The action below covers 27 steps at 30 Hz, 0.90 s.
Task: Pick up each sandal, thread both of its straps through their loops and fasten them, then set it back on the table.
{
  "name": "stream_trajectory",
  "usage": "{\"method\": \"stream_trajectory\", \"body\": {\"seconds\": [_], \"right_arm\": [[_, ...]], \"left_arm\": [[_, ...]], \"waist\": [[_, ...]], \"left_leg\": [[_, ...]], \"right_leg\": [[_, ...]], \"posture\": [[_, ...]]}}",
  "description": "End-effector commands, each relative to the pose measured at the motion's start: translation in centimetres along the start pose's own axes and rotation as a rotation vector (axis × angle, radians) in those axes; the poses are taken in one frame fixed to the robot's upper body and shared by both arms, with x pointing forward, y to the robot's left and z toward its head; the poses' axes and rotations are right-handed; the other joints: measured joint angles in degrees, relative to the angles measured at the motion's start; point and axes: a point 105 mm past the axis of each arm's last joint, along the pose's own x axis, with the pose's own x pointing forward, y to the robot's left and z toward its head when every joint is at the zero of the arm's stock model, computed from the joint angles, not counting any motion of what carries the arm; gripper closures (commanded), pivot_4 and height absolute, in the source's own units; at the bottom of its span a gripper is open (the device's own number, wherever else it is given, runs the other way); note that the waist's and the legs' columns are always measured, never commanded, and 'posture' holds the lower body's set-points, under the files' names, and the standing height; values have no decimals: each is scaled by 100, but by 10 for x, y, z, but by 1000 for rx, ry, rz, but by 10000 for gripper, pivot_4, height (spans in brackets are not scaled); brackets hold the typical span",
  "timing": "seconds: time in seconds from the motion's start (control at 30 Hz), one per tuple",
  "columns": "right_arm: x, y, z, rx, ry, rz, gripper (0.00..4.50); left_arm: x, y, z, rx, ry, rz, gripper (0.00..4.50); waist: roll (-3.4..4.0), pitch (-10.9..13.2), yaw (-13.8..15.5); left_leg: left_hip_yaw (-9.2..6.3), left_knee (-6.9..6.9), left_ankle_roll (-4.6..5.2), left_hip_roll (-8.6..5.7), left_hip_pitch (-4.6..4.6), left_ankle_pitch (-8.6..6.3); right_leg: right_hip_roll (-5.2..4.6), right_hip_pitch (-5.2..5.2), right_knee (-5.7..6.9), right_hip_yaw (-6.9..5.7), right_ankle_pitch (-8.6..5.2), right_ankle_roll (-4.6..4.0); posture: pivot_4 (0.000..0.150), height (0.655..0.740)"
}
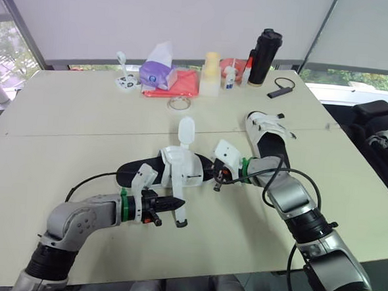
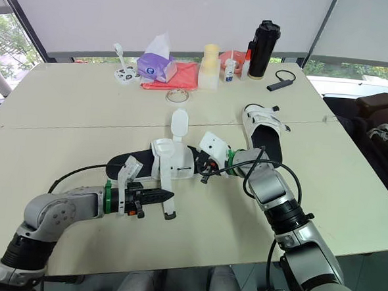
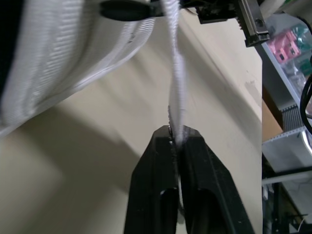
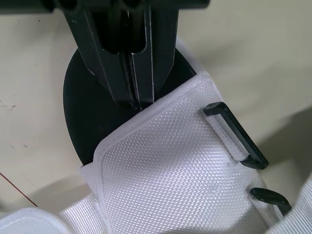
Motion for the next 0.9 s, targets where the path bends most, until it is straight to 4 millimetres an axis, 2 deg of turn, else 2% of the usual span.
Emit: {"method": "stream_trajectory", "body": {"seconds": [0.03,0.13,0.27,0.37,0.53,0.63,0.9], "right_arm": [[0,1,-1,-2,6,0,45000],[0,1,-1,-3,7,-1,45000],[1,1,0,-4,5,0,45000],[1,1,1,-7,3,0,45000],[2,2,0,-10,3,-1,45000],[2,2,0,-9,3,0,45000],[2,3,-1,-12,7,-3,45000]], "left_arm": [[-2,-10,7,12,-26,-31,44589],[-3,-13,10,13,-38,-43,44589],[-12,-35,84,6,-269,-198,44589],[-18,-39,110,1,-320,-228,44589],[-26,-38,129,4,-328,-229,44589],[-26,-28,134,12,-304,-194,44589],[-23,-3,121,22,-189,-150,44589]], "waist": [[0,0,0],[0,0,1],[-10,3,69],[-7,2,87],[-6,1,69],[-8,2,84],[-7,2,85]], "left_leg": [[0,0,0,0,0,0],[0,0,0,0,0,0],[-7,5,-1,0,-6,1],[-4,12,-2,-1,-8,2],[1,-3,-1,-1,-6,1],[1,-2,-2,-1,-6,1],[2,-1,-3,-2,-6,2]], "right_leg": [[0,0,0,0,0,0],[0,0,0,0,0,0],[0,-1,-1,-5,0,-1],[1,-2,-2,-5,2,-2],[1,-6,-3,-1,9,22],[2,-6,-2,-2,10,21],[2,-7,-3,-1,2,7]], "posture": [[1500,7400],[1500,7400],[1500,7400],[1500,7400],[1500,7400],[1500,7400],[1500,7400]]}}
